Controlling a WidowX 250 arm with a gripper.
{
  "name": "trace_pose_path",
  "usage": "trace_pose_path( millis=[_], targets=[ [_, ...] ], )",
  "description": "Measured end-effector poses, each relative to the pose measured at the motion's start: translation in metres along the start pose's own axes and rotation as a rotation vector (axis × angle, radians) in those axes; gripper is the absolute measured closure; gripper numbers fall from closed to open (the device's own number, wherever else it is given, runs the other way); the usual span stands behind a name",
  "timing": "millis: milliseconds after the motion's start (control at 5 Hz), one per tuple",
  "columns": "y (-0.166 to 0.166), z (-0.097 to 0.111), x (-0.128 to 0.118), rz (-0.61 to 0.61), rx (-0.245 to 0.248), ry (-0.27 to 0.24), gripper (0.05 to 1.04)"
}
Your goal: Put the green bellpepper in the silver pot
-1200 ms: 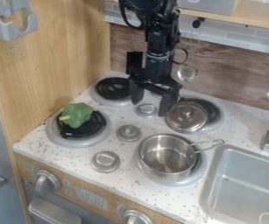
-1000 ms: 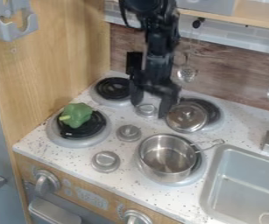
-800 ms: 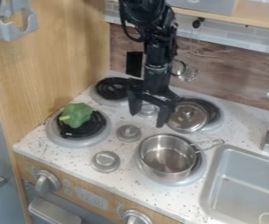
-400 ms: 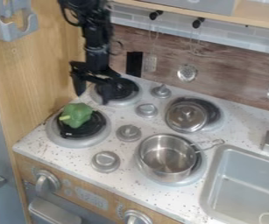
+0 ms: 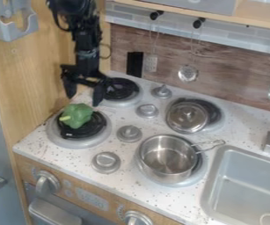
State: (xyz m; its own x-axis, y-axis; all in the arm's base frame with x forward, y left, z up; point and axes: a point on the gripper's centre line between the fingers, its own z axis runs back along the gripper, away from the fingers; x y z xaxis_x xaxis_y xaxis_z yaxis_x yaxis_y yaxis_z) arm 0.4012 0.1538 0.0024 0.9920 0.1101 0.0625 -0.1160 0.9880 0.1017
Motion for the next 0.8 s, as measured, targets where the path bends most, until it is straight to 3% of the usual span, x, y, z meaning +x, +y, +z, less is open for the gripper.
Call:
trace_pose_path(
  millis=[200,400,600,800],
  targets=[
    [0.007,-0.013,-0.002,0.001,0.045,0.059,0.085],
    [0.007,-0.022,-0.006,0.006,0.045,0.104,0.085],
    [0.007,-0.024,-0.007,0.004,0.042,0.122,0.145],
    [-0.003,-0.022,-0.008,-0.016,0.045,0.095,0.269]
  ],
)
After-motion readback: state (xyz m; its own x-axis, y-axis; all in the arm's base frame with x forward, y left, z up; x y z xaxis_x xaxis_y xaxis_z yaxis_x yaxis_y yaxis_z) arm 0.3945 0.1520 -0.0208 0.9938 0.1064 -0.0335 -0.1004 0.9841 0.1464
